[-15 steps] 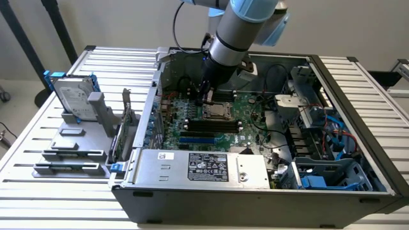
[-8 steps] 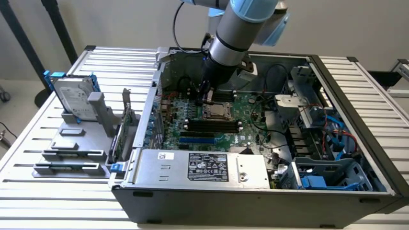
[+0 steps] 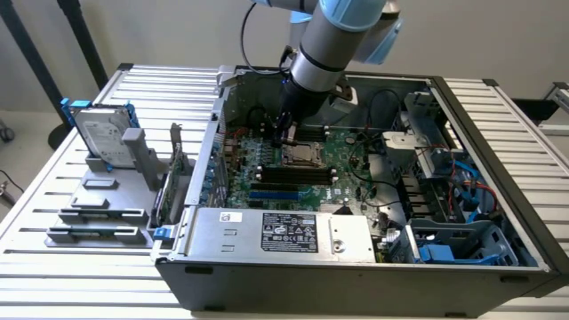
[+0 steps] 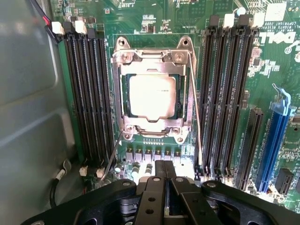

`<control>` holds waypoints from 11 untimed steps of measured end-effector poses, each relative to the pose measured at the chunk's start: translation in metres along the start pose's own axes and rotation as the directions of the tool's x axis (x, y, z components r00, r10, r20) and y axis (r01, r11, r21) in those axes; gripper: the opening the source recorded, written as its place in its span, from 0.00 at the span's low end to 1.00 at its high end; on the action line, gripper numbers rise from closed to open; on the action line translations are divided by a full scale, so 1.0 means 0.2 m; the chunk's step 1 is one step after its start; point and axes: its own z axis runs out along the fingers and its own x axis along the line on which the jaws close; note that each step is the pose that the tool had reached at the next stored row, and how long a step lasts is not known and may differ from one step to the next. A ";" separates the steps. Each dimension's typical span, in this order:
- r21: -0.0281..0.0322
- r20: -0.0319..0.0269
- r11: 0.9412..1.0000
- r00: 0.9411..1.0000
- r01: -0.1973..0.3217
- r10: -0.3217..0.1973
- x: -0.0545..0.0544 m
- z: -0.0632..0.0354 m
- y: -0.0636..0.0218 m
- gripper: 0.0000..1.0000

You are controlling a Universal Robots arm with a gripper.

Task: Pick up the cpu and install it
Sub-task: 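Install the first cpu locking lever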

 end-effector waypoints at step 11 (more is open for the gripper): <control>0.001 -0.033 0.999 0.999 -0.034 0.034 0.00 0.019 -0.082 0.11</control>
